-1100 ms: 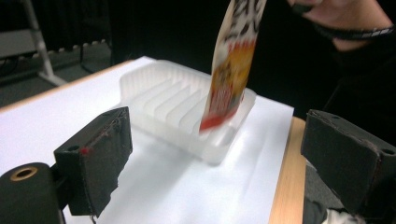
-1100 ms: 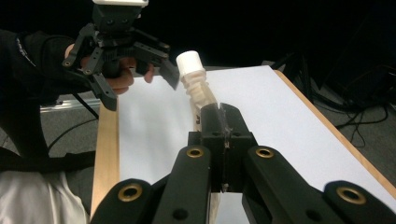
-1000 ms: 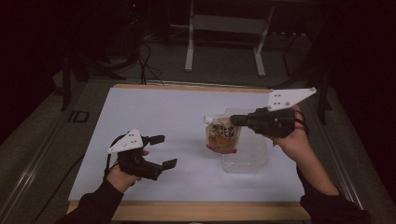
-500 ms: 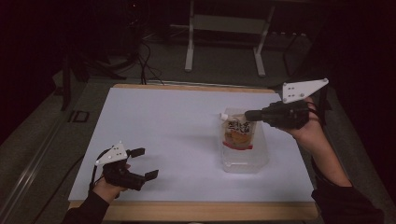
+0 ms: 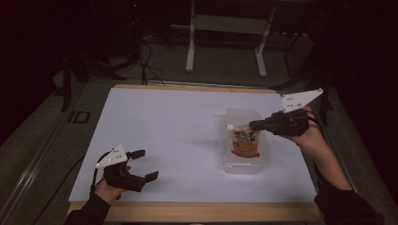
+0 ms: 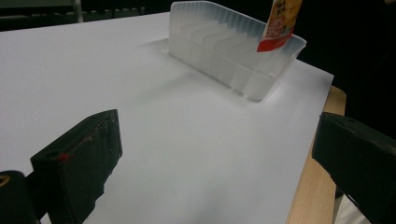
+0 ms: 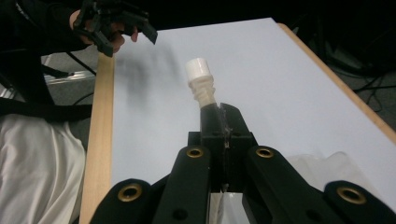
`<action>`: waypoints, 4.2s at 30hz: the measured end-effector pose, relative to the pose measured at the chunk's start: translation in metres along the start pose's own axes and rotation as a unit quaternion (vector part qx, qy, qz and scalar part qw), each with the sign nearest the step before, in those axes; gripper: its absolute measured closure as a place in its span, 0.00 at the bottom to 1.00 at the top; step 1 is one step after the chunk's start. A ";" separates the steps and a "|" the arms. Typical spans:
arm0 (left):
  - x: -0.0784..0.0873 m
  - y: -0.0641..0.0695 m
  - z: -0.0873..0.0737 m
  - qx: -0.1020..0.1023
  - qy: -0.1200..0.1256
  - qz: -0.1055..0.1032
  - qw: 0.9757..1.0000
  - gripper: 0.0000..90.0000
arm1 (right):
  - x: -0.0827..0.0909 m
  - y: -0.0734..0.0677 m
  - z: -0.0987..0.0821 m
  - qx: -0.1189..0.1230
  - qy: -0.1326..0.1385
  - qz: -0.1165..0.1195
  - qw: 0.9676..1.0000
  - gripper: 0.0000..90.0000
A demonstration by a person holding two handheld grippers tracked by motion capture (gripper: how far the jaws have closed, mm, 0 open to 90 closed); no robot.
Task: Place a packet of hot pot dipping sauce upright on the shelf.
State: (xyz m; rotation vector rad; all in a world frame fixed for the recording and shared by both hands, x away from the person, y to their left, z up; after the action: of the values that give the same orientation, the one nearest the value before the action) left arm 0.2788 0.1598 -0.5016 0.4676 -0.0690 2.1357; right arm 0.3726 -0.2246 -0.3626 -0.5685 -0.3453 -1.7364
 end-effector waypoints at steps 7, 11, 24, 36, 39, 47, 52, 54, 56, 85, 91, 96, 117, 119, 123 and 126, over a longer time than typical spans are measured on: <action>-0.002 0.000 -0.002 0.002 -0.006 -0.003 1.000 0.02 | -0.011 0.008 -0.007 0.004 -0.014 0.000 1.000 1.00; -0.002 0.000 -0.004 0.002 -0.008 -0.004 1.000 0.02 | -0.016 0.013 -0.010 0.004 -0.016 -0.001 1.000 1.00; -0.005 0.001 -0.006 -0.009 -0.003 -0.007 1.000 0.02 | -0.035 0.020 -0.038 -0.030 -0.010 0.017 0.999 1.00; -0.008 0.002 -0.011 -0.020 -0.013 -0.004 1.000 0.02 | -0.027 0.023 -0.066 -0.050 0.004 -0.002 0.999 0.98; -0.008 0.002 -0.011 -0.020 -0.013 -0.004 1.000 0.02 | -0.020 0.024 -0.073 -0.050 -0.001 -0.017 0.999 0.98; -0.008 0.002 -0.010 -0.015 -0.012 -0.003 1.000 0.02 | -0.012 0.023 -0.084 -0.059 -0.005 -0.025 0.998 0.96; -0.008 0.002 -0.010 -0.019 -0.013 -0.002 1.000 0.02 | -0.015 0.022 -0.081 -0.055 -0.012 -0.025 0.998 0.90; -0.008 0.002 -0.010 -0.020 -0.013 -0.001 1.000 0.02 | -0.017 0.020 -0.077 -0.054 -0.016 -0.025 0.998 0.82; -0.008 0.002 -0.011 -0.020 -0.015 -0.002 1.000 0.02 | -0.017 0.019 -0.073 -0.055 -0.012 -0.027 0.998 0.80; -0.007 0.008 -0.011 -0.026 -0.021 -0.009 0.999 0.03 | 0.000 -0.040 -0.040 -0.051 0.068 -0.026 0.996 0.16; -0.005 0.007 -0.011 -0.027 -0.019 -0.008 0.999 0.03 | -0.007 -0.051 -0.048 -0.057 0.087 -0.035 0.994 0.16; -0.004 0.008 -0.011 -0.028 -0.017 -0.007 0.999 0.03 | -0.015 -0.058 -0.056 -0.062 0.086 -0.039 0.994 0.16; -0.006 0.011 -0.013 -0.038 -0.022 -0.015 0.999 0.03 | -0.046 -0.086 -0.099 -0.085 0.059 -0.030 0.994 0.17; -0.007 0.012 -0.013 -0.038 -0.023 -0.016 0.999 0.03 | -0.049 -0.087 -0.103 -0.087 0.059 -0.032 0.994 0.17; -0.007 0.013 -0.013 -0.041 -0.024 -0.017 0.999 0.03 | -0.054 -0.088 -0.110 -0.093 0.063 -0.034 0.993 0.17; -0.008 0.013 -0.014 -0.043 -0.027 -0.018 0.999 0.03 | -0.056 -0.089 -0.116 -0.095 0.055 -0.037 0.993 0.17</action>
State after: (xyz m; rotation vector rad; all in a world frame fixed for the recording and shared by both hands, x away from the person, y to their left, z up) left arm 0.2677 0.1491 -0.5152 0.4720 -0.1813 2.0763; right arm 0.2736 -0.2166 -0.4840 -0.5987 -0.1256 -1.8772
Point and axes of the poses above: each handheld gripper's, and its own axes: x roughly backward along the jaws, z roughly out of its top, y roughly to its right, the point moved 6 cm from there along -x, roughly forward along the jaws, and after that the axes turned 5 degrees about -x, right-handed, at the moved point
